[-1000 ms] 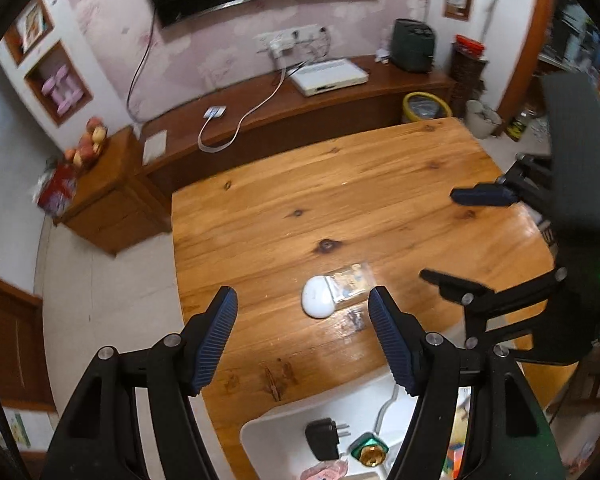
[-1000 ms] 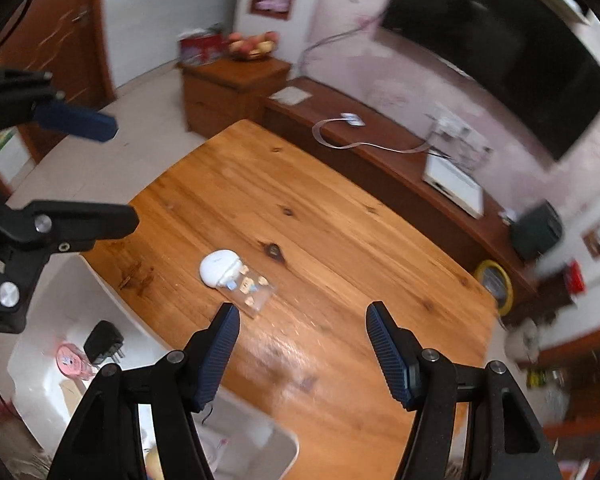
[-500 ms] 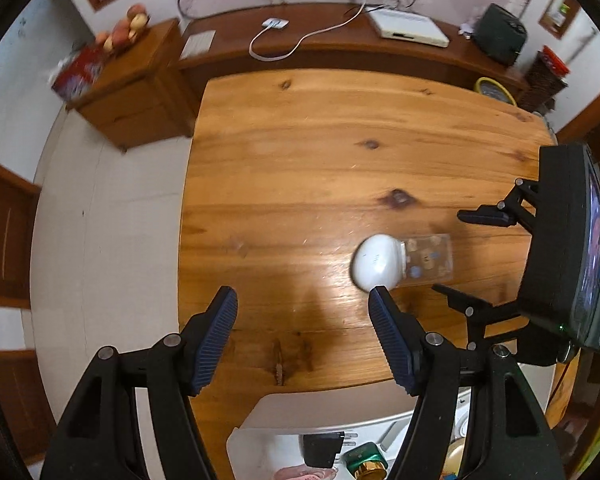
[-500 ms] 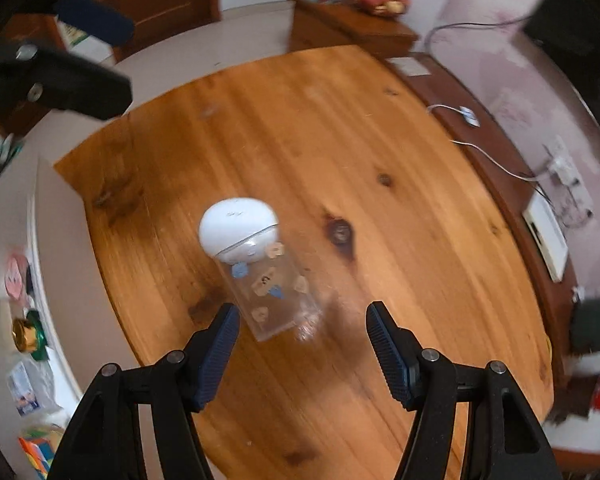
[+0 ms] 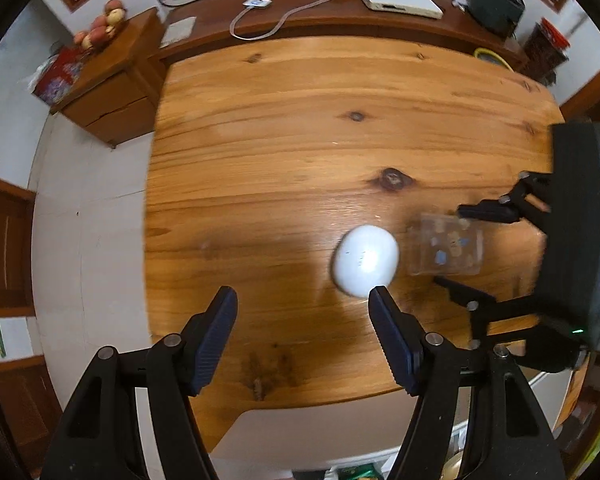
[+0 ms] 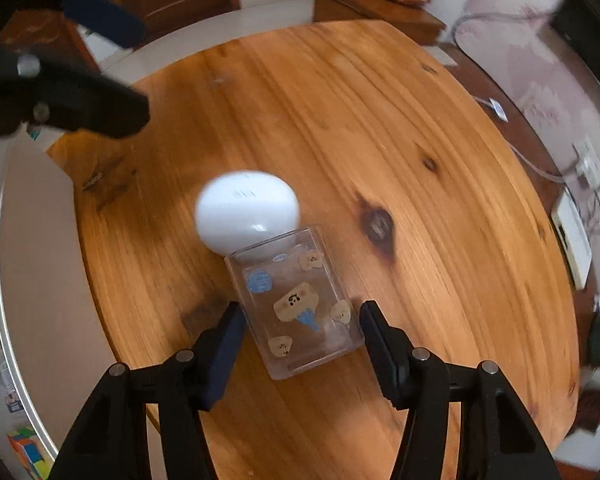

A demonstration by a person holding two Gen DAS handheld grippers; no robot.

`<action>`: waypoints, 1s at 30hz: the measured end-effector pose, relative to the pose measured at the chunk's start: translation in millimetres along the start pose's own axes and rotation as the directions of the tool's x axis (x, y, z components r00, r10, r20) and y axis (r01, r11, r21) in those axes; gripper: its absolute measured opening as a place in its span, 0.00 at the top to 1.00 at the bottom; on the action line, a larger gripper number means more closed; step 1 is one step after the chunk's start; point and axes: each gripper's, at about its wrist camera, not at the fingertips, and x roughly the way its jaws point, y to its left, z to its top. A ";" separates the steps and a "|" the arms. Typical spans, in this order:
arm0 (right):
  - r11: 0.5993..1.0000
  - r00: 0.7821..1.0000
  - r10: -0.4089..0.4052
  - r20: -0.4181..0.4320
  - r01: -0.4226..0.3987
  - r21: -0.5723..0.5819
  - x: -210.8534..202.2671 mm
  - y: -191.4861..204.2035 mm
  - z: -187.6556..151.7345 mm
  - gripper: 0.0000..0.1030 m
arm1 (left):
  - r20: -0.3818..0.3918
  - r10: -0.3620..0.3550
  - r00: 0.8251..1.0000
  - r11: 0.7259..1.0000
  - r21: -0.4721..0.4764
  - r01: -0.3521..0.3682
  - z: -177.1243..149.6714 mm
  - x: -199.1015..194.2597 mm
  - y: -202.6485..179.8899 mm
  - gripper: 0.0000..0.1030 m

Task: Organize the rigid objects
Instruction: 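Grasp the clear sticker box with the right tool while the left tool grasps the white egg-shaped case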

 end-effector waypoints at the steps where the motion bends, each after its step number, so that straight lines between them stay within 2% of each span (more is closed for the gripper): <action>1: 1.000 1.000 -0.003 -0.003 0.003 0.024 -1.6 -4.3 -6.7 0.43 | -0.010 0.000 1.000 1.000 0.012 0.000 2.3 5.0 -4.8 0.31; 7: 0.980 1.000 0.004 -0.014 -0.002 0.200 -12.0 -29.3 -48.3 0.43 | -0.084 -0.003 0.996 0.999 0.041 0.006 16.5 38.4 -25.3 0.31; 14: 0.927 0.999 0.031 0.009 -0.032 0.375 -26.3 -39.9 -95.8 0.43 | -0.151 -0.021 0.988 0.999 0.029 0.025 24.7 64.7 -32.7 0.31; 16: 0.914 0.999 0.036 0.014 -0.039 0.404 -27.9 -40.6 -102.5 0.43 | -0.165 -0.035 0.986 0.999 0.013 0.038 24.3 69.2 -31.3 0.43; 17: 0.909 0.999 0.038 0.018 -0.042 0.414 -29.6 -38.8 -106.5 0.43 | -0.153 -0.033 0.988 0.999 0.015 0.036 24.9 68.2 -31.0 0.48; 24: 0.869 0.996 0.033 0.084 -0.070 0.489 -52.0 -37.6 -119.6 0.43 | -0.128 -0.063 0.990 0.998 0.007 0.064 23.8 63.2 -25.5 0.49; 30: 0.843 0.989 -0.005 0.148 -0.075 0.533 -74.2 -44.0 -114.3 0.43 | -0.048 -0.091 0.995 0.996 0.011 0.091 16.6 25.8 -21.7 0.49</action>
